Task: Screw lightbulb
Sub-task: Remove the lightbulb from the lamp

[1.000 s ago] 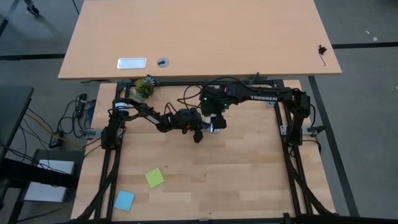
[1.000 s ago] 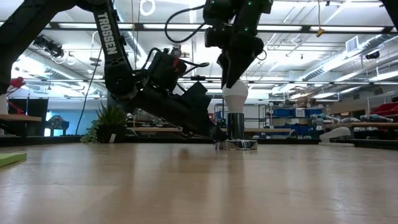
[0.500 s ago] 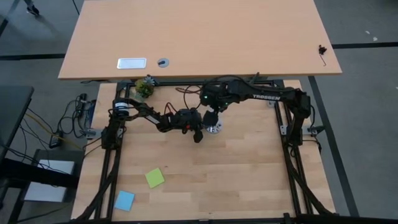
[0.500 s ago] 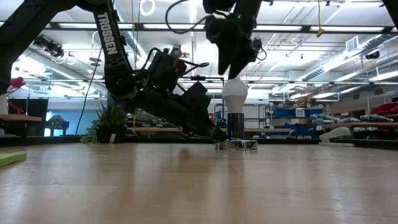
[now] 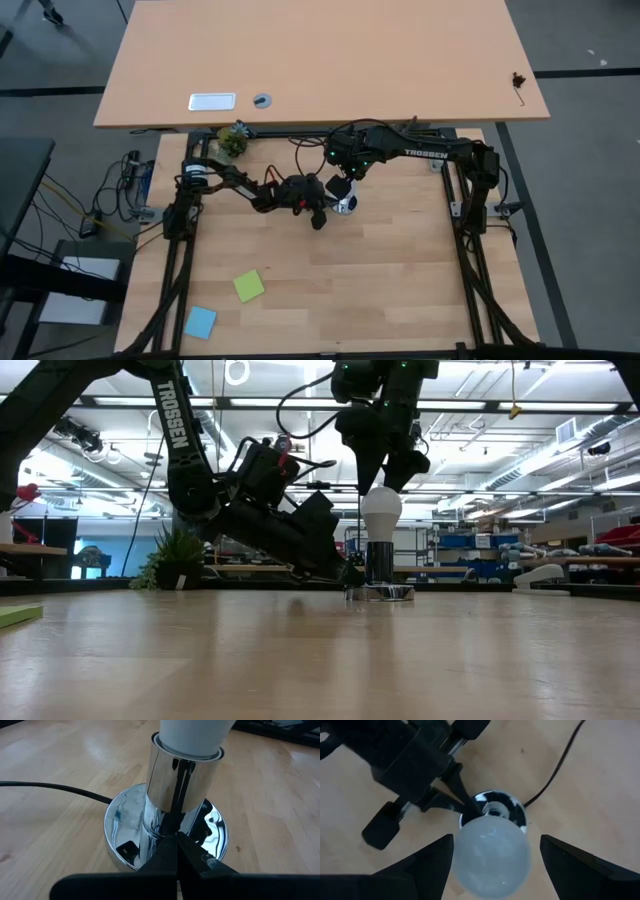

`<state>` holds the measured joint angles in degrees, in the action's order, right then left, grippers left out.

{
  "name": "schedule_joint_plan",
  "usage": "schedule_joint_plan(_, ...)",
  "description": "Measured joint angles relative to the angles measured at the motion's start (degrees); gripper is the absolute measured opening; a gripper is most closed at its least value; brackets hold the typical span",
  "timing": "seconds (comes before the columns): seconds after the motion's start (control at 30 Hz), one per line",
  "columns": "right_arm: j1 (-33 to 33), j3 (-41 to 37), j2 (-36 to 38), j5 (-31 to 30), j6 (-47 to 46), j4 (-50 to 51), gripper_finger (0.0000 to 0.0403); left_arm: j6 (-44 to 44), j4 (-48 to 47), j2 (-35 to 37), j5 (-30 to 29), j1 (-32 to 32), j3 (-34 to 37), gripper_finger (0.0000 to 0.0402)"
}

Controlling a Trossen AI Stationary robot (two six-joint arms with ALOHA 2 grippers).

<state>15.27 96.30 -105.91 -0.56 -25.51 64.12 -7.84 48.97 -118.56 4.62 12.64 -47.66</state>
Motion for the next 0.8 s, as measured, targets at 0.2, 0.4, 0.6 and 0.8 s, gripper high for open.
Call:
schedule_joint_plan(0.2, -0.19, -0.09, 0.00, 1.74, -0.47, 0.41, 0.0303, 0.04, 0.09, 0.00, 0.24, -0.02, 0.00, 0.0000)
schedule_joint_plan(0.4, -0.09, -0.09, 0.00, 1.40, 2.01, 0.05, 0.0303, 0.04, 0.15, 0.00, 0.24, -0.02, 0.00, 0.0000)
schedule_joint_plan(0.6, -0.09, -0.09, 0.00, 0.12, 18.47, -1.92, 0.0288, 0.04, 0.18, 0.00, 0.20, -0.02, 0.00, 0.0000)
schedule_joint_plan(0.8, -1.06, -0.09, 0.00, 0.09, 46.56, -3.10, 0.0250, 0.04, 0.31, 0.00, 0.18, -0.02, 0.00, 0.0000)
